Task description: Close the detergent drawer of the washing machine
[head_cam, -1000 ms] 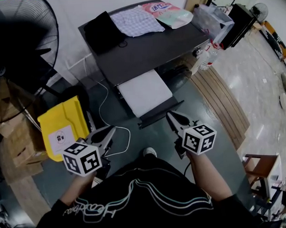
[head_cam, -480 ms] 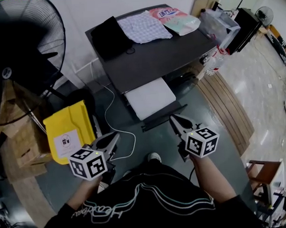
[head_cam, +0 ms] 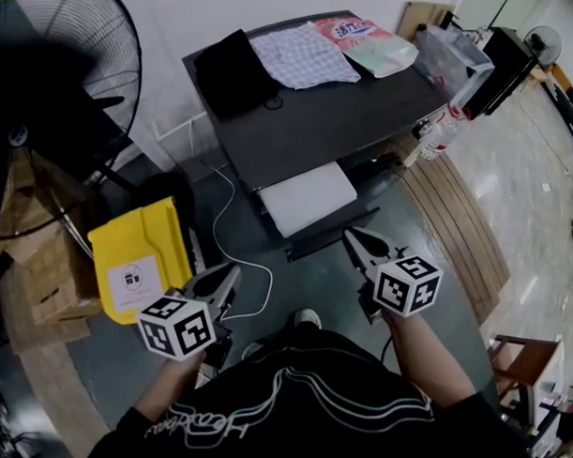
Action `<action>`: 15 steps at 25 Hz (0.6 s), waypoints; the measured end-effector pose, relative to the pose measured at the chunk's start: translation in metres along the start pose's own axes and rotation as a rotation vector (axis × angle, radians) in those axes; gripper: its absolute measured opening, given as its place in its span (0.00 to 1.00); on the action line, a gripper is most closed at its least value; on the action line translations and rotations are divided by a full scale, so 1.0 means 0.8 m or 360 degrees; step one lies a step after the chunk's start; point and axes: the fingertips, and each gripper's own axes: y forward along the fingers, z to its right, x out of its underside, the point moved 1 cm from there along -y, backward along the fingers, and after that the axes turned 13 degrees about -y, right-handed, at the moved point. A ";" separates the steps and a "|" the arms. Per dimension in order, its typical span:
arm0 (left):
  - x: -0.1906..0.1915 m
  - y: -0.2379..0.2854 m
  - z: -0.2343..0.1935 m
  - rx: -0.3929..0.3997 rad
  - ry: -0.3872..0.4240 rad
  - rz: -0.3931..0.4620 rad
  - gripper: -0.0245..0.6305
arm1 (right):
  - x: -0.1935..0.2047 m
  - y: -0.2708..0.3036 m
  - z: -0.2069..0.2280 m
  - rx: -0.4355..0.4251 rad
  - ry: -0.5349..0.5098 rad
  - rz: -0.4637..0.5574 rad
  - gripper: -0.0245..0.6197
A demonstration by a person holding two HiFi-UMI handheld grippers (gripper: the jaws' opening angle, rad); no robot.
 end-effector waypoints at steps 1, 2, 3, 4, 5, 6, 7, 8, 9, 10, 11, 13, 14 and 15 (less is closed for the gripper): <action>-0.001 0.000 0.000 -0.0005 -0.0003 0.0007 0.09 | -0.002 0.003 0.001 -0.0006 -0.0006 -0.0004 0.08; -0.001 0.000 -0.001 -0.0010 -0.0007 0.0015 0.09 | -0.003 0.005 0.002 -0.0011 -0.0012 -0.0007 0.08; -0.002 0.000 -0.001 -0.0015 -0.0010 0.0022 0.09 | -0.004 0.008 0.002 -0.0016 -0.0017 -0.0010 0.08; -0.003 -0.001 -0.001 -0.0020 -0.0013 0.0029 0.09 | -0.005 0.010 0.003 -0.0021 -0.0021 -0.0012 0.08; -0.003 -0.001 -0.002 -0.0025 -0.0016 0.0037 0.09 | -0.007 0.013 0.003 -0.0026 -0.0024 -0.0013 0.08; -0.003 -0.002 -0.002 -0.0031 -0.0019 0.0044 0.09 | -0.008 0.015 0.004 -0.0032 -0.0027 -0.0015 0.08; -0.003 -0.003 -0.002 -0.0038 -0.0023 0.0051 0.09 | -0.009 0.017 0.004 -0.0038 -0.0031 -0.0017 0.08; -0.004 -0.004 -0.003 -0.0045 -0.0027 0.0057 0.09 | -0.010 0.019 0.004 -0.0045 -0.0035 -0.0019 0.08; -0.004 -0.005 -0.003 -0.0052 -0.0032 0.0064 0.09 | -0.011 0.021 0.004 -0.0053 -0.0039 -0.0020 0.08; -0.004 -0.006 -0.003 -0.0058 -0.0036 0.0071 0.09 | -0.013 0.024 0.005 -0.0060 -0.0042 -0.0020 0.08; -0.004 -0.007 -0.004 -0.0064 -0.0040 0.0078 0.09 | -0.014 0.026 0.005 -0.0066 -0.0045 -0.0020 0.08; -0.004 -0.008 -0.004 -0.0075 -0.0047 0.0092 0.09 | -0.016 0.030 0.006 -0.0076 -0.0049 -0.0019 0.08; -0.004 -0.008 -0.004 -0.0081 -0.0050 0.0098 0.09 | -0.017 0.031 0.007 -0.0081 -0.0053 -0.0019 0.08; -0.004 -0.009 -0.004 -0.0087 -0.0053 0.0105 0.09 | -0.018 0.033 0.007 -0.0087 -0.0057 -0.0020 0.08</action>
